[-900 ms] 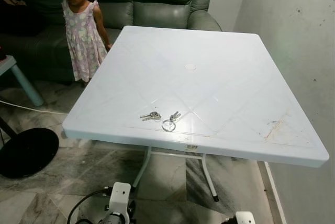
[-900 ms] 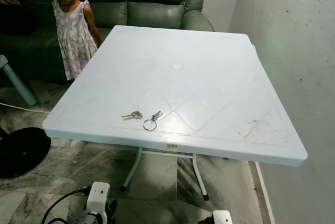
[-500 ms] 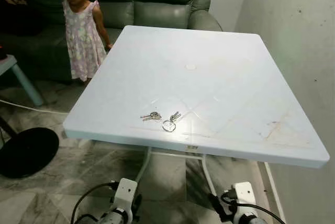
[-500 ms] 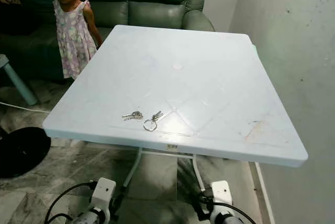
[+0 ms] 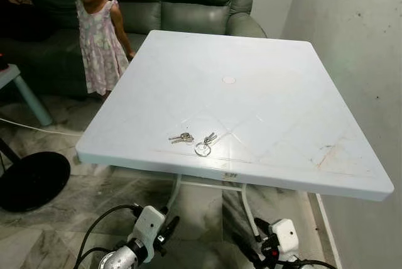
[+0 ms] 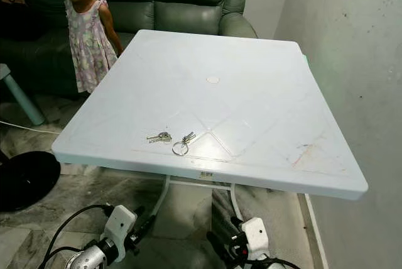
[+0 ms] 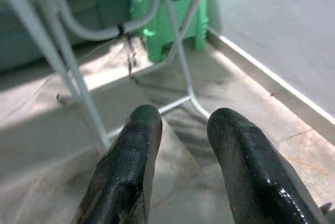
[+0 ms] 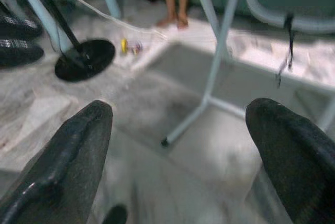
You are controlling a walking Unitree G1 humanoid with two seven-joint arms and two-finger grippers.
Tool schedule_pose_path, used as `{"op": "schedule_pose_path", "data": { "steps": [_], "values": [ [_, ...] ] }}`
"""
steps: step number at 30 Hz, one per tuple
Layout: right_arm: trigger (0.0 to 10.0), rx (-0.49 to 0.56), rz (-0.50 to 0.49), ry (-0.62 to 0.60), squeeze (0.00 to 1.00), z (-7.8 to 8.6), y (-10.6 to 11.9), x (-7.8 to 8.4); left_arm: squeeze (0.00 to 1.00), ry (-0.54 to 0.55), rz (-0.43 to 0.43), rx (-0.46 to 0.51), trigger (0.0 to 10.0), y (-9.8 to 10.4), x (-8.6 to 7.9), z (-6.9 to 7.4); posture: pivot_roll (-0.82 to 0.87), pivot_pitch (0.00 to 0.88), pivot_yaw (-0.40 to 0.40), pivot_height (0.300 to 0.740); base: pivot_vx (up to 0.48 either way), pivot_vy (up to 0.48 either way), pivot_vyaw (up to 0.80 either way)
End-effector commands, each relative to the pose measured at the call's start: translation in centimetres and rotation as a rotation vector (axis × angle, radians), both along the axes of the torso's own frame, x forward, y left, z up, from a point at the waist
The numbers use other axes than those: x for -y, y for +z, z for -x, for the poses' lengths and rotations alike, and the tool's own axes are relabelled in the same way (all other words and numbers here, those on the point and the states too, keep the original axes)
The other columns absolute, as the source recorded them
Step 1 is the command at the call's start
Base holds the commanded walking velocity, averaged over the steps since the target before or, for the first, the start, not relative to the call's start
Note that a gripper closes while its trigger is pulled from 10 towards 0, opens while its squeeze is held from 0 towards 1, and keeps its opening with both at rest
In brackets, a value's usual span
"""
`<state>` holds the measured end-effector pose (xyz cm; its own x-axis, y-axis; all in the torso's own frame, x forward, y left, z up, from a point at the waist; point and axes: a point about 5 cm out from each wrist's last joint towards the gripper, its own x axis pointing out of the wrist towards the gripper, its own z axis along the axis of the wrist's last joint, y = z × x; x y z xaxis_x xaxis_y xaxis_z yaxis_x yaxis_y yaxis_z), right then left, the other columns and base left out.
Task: Hang keys on a hook
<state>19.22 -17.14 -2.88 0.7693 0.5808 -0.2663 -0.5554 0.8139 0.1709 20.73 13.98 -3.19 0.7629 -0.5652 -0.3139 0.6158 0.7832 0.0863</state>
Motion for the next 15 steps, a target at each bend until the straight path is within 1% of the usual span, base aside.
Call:
{"op": "schedule_pose_path", "data": {
  "steps": [1, 2, 5, 7, 8, 9, 11, 12, 13, 15],
  "values": [
    [10.0, 0.023, -0.015, 0.02, 0.0, -0.3, 0.6, 0.0, 0.0, -0.047, -0.008, 0.025, 10.0, 0.3, 0.4, 0.0, 0.12, 0.0, -0.049, 0.74, 0.0, 0.0, 0.0],
    [10.0, 0.03, -0.022, 0.021, 0.0, -0.4, 0.7, 0.0, 0.0, -0.057, -0.007, 0.028, 10.0, 0.3, 0.5, 0.0, 0.12, 0.0, -0.049, 0.74, 0.0, 0.0, 0.0],
    [10.0, 0.063, -0.07, 0.022, 0.0, -1.3, 1.7, -0.3, 0.0, -0.114, -0.005, 0.084, 10.0, 1.0, 1.1, -0.2, 0.12, 0.0, -0.05, 0.74, 0.0, 0.0, 0.0],
    [10.0, 0.075, -0.088, 0.022, 0.0, -1.6, 2.1, -0.5, 0.0, -0.127, 0.004, 0.106, 10.0, 1.3, 1.3, -0.3, 0.12, 0.0, -0.051, 0.74, 0.0, 0.0, 0.0],
    [10.0, 0.089, -0.108, 0.023, 0.0, -1.9, 2.5, -0.7, 0.0, -0.131, 0.023, 0.133, 10.0, 1.7, 1.5, -0.4, 0.13, 0.0, -0.054, 0.74, 0.0, 0.0, 0.0],
    [10.0, 0.089, -0.108, 0.023, 0.0, -1.9, 2.5, -0.7, 0.0, -0.131, 0.023, 0.133, 10.0, 1.7, 1.5, -0.4, 0.13, 0.0, -0.054, 0.74, 0.0, 0.0, 0.0],
    [10.0, 0.101, -0.143, 0.016, 0.0, -2.4, 3.0, -1.0, 0.0, -0.151, 0.035, 0.193, 10.0, 2.6, 1.8, -0.7, 0.13, 0.0, -0.054, 0.74, 0.0, 0.0, 0.0],
    [10.0, 0.101, -0.143, 0.016, 0.0, -2.4, 3.0, -1.0, 0.0, -0.151, 0.035, 0.193, 10.0, 2.6, 1.8, -0.7, 0.13, 0.0, -0.054, 0.74, 0.0, 0.0, 0.0],
    [10.0, 0.103, -0.147, 0.021, 0.0, -2.5, 3.1, -1.0, 0.0, -0.16, 0.047, 0.228, 10.0, 3.3, 2.0, -0.9, 0.13, 0.0, -0.055, 0.74, 0.0, 0.0, 0.0],
    [10.0, 0.096, -0.149, 0.023, 0.0, -2.5, 3.1, -0.9, 0.0, -0.165, 0.059, 0.256, 10.0, 3.9, 2.1, -1.0, 0.14, 0.0, -0.055, 0.74, 0.0, 0.0, 0.0]
  ]
}}
